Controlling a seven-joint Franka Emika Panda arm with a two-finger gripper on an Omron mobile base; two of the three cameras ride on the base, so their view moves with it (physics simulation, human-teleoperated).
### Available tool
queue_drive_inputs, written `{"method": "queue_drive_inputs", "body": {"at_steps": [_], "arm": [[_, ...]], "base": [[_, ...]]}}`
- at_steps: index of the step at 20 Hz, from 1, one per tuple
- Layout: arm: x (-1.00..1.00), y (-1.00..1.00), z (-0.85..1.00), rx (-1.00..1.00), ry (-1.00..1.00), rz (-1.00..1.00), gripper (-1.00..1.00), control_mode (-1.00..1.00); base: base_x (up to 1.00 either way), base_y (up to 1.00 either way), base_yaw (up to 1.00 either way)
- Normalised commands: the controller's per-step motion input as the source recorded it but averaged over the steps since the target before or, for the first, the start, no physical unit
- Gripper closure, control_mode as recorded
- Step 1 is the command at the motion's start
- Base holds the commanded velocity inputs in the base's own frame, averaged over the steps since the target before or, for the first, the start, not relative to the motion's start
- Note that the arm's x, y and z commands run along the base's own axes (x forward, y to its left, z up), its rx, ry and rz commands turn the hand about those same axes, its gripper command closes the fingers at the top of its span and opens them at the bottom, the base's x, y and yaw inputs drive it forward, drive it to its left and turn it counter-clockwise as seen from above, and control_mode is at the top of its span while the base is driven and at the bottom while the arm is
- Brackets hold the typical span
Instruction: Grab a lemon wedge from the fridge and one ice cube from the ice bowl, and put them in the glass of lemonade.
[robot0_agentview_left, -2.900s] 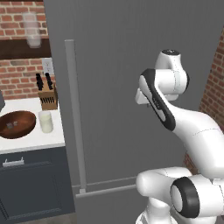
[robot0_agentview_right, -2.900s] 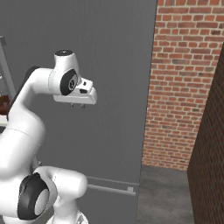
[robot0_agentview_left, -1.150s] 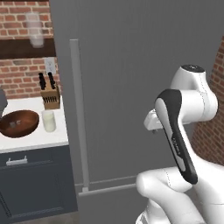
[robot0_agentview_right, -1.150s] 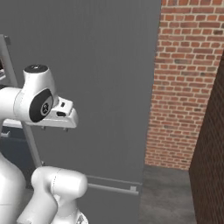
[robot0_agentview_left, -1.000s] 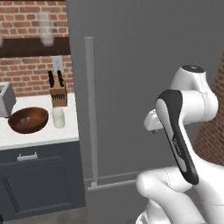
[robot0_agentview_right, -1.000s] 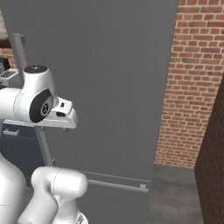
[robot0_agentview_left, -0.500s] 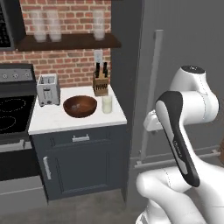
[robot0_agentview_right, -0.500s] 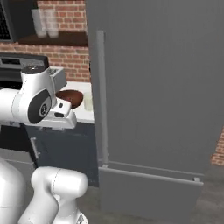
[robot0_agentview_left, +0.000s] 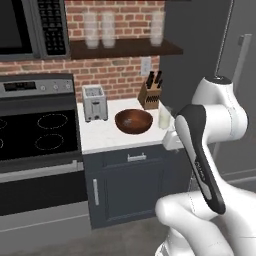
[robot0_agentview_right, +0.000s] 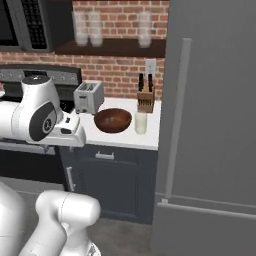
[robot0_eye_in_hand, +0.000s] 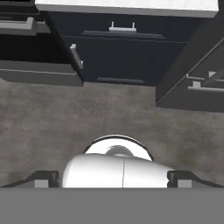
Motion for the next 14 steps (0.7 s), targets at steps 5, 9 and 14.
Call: {"method": "queue_drive_inputs", "body": {"at_steps": [5,9,14], "arm": [[0.00,0.00,0.00,0.00,0.00,0.00,-1.00,1.00],[0.00,0.00,0.00,0.00,0.00,0.00,-1.00,1.00],[0.00,0.00,0.00,0.00,0.00,0.00,-1.00,1.00]], "base": [[0.62,-0.01,-0.10],[0.51,0.00,-0.22],[0.51,0.25,-0.29]]}}
